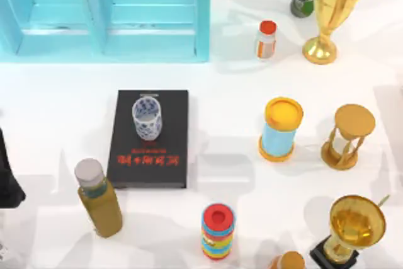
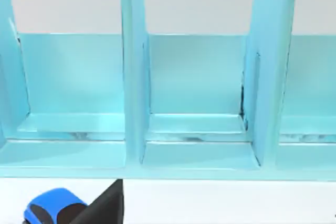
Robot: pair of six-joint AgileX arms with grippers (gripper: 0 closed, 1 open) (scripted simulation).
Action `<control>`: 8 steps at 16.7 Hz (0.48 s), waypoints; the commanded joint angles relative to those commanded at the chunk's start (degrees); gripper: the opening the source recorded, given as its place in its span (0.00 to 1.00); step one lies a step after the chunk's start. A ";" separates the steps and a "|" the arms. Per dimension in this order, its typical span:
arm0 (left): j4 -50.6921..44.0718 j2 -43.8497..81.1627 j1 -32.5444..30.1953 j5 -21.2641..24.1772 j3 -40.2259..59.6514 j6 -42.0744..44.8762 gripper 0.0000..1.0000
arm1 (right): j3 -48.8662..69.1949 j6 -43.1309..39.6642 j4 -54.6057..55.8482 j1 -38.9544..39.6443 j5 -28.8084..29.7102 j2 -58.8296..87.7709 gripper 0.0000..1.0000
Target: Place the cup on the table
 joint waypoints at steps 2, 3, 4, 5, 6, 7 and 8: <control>0.00 0.00 0.00 0.00 0.00 0.00 1.00 | 0.00 0.00 0.00 0.00 0.00 0.00 1.00; -0.37 0.42 -0.07 0.12 0.50 -0.23 1.00 | 0.00 0.00 0.00 0.00 0.00 0.00 1.00; -1.09 1.31 -0.21 0.32 1.53 -0.70 1.00 | 0.00 0.00 0.00 0.00 0.00 0.00 1.00; -2.11 2.68 -0.43 0.55 3.11 -1.37 1.00 | 0.00 0.00 0.00 0.00 0.00 0.00 1.00; -3.39 4.50 -0.74 0.77 5.20 -2.23 1.00 | 0.00 0.00 0.00 0.00 0.00 0.00 1.00; -4.91 6.76 -1.13 0.95 7.80 -3.24 1.00 | 0.00 0.00 0.00 0.00 0.00 0.00 1.00; -6.67 9.46 -1.63 1.02 10.93 -4.38 1.00 | 0.00 0.00 0.00 0.00 0.00 0.00 1.00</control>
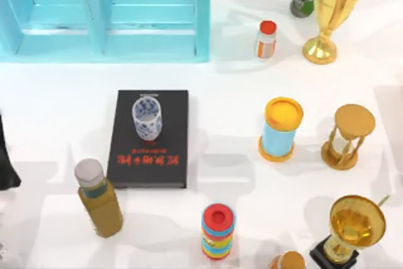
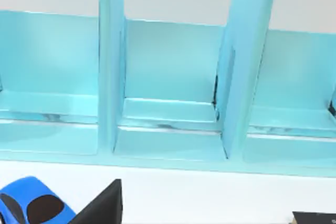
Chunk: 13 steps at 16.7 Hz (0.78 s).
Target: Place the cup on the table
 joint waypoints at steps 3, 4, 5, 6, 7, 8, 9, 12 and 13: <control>-6.44 10.13 -1.97 -0.43 11.78 -3.95 1.00 | 0.00 0.00 0.00 0.00 0.00 0.00 1.00; -9.00 14.06 -2.73 -0.76 16.36 -5.38 1.00 | 0.00 0.00 0.00 0.00 0.00 0.00 1.00; -11.78 18.23 -3.52 -1.16 21.23 -6.86 1.00 | 0.00 0.00 0.00 0.00 0.00 0.00 1.00; -14.77 22.64 -4.34 -1.59 26.39 -8.36 1.00 | 0.00 0.00 0.00 0.00 0.00 0.00 1.00; -17.97 27.32 -5.18 -2.02 31.82 -9.87 1.00 | 0.00 0.00 0.00 0.00 0.00 0.00 1.00; -21.29 32.21 -6.04 -2.41 37.43 -11.38 1.00 | 0.00 0.00 0.00 0.00 0.00 0.00 1.00; -24.71 37.31 -6.93 -2.75 43.15 -12.86 1.00 | 0.00 0.00 0.00 0.00 0.00 0.00 1.00; -35.48 53.73 -9.94 -3.24 60.49 -16.92 1.00 | 0.00 0.00 0.00 0.00 0.00 0.00 1.00; -39.23 59.52 -11.13 -3.22 66.15 -18.06 1.00 | 0.00 0.00 0.00 0.00 0.00 0.00 1.00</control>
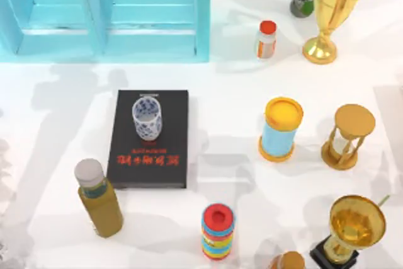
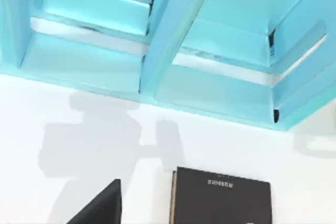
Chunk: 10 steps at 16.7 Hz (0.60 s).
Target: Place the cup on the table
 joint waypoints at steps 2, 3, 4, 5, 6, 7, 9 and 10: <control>-7.59 11.79 -2.68 0.26 10.74 -1.89 1.00 | 0.00 0.00 0.00 0.00 0.00 0.00 1.00; -11.37 17.67 -4.15 0.46 15.71 -2.64 1.00 | 0.00 0.00 0.00 0.00 0.00 0.00 1.00; -15.12 23.44 -5.69 0.68 20.38 -3.27 1.00 | 0.00 0.00 0.00 0.00 0.00 0.00 1.00; -18.82 29.04 -7.26 0.92 24.71 -3.79 1.00 | 0.00 0.00 0.00 0.00 0.00 0.00 1.00; -22.44 34.33 -8.84 1.15 28.66 -4.21 1.00 | 0.00 0.00 0.00 0.00 0.00 0.00 1.00; -25.89 39.19 -10.36 1.37 32.23 -4.55 1.00 | 0.00 0.00 0.00 0.00 0.00 0.00 1.00; -32.09 47.40 -13.12 1.77 38.33 -5.08 1.00 | 0.00 0.00 0.00 0.00 0.00 0.00 1.00; -34.71 50.67 -14.30 1.93 40.85 -5.29 1.00 | 0.00 0.00 0.00 0.00 0.00 0.00 1.00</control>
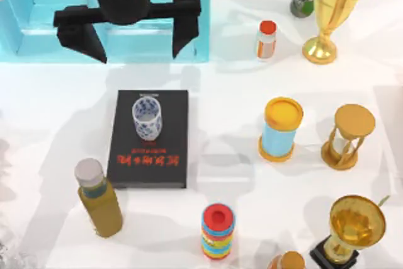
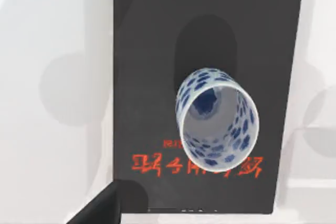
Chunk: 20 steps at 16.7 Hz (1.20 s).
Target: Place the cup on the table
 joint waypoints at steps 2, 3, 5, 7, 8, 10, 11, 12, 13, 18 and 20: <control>-4.04 4.81 -1.80 0.26 3.83 -0.30 1.00 | 0.00 0.00 0.00 0.00 0.00 0.00 1.00; -5.27 6.22 -2.35 0.33 4.96 -0.40 1.00 | 0.00 0.00 0.00 0.00 0.00 0.00 1.00; -6.21 7.27 -2.76 0.39 5.80 -0.48 1.00 | 0.00 0.00 0.00 0.00 0.00 0.00 1.00; -6.21 7.27 -2.76 0.39 5.80 -0.48 1.00 | 0.00 0.00 0.00 0.00 0.00 0.00 1.00; -6.21 7.27 -2.76 0.39 5.80 -0.48 1.00 | 0.00 0.00 0.00 0.00 0.00 0.00 1.00; -5.91 7.25 -2.50 0.37 5.48 -0.42 1.00 | 0.00 0.00 0.00 0.00 0.00 0.00 1.00; -5.17 7.26 -2.53 0.38 4.73 -0.35 1.00 | 0.00 0.00 0.00 0.00 0.00 0.00 1.00; -3.86 7.25 -2.55 0.39 3.41 -0.29 1.00 | 0.00 0.00 0.00 0.00 0.00 0.00 1.00; -1.96 7.24 -2.55 0.40 1.48 -0.25 1.00 | 0.00 0.00 0.00 0.00 0.00 0.00 1.00; 12.26 7.47 -2.53 0.39 -12.37 -0.25 1.00 | 0.00 0.00 0.00 0.00 0.00 0.00 1.00; 15.50 7.60 -2.56 0.40 -15.57 -0.28 1.00 | 0.00 0.00 0.00 0.00 0.00 0.00 1.00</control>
